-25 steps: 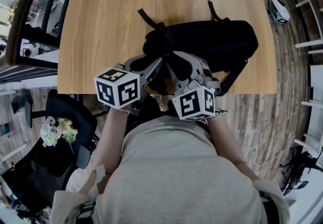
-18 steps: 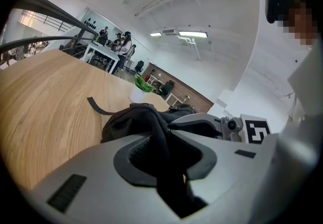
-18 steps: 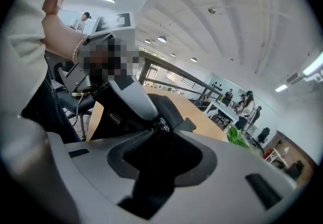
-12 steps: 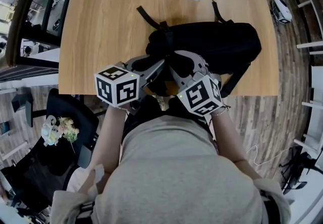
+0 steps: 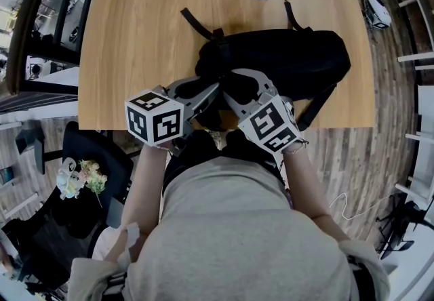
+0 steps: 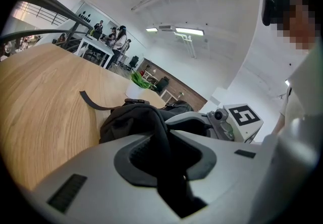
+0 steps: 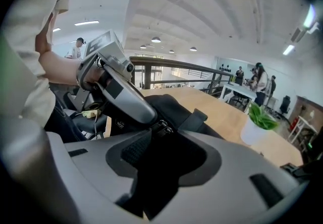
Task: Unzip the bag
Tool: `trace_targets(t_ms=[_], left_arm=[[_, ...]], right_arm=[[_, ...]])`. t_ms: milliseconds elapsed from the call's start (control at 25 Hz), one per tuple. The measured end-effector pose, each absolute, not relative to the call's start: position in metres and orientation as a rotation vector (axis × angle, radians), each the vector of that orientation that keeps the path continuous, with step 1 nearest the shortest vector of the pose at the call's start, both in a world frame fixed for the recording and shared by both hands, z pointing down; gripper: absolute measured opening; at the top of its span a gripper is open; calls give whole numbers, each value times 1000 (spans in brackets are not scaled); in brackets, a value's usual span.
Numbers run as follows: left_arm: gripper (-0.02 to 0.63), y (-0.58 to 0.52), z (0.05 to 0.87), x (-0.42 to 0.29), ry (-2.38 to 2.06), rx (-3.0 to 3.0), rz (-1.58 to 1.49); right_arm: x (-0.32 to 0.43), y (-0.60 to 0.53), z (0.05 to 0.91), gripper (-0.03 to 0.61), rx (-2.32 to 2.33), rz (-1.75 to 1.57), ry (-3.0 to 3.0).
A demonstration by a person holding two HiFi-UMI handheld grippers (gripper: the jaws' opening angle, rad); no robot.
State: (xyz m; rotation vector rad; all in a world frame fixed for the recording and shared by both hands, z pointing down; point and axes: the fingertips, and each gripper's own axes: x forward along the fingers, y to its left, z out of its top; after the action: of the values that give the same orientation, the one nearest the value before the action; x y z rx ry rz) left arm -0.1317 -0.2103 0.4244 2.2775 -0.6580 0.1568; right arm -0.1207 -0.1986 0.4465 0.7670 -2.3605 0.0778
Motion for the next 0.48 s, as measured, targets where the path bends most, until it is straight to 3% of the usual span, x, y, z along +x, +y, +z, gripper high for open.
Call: trace_targets(t_ms=[480], left_arm=[[80,-207,430,-133,-655,2262,174]], right_arm=[[-125,-194,456,150,798,-18,-2286]])
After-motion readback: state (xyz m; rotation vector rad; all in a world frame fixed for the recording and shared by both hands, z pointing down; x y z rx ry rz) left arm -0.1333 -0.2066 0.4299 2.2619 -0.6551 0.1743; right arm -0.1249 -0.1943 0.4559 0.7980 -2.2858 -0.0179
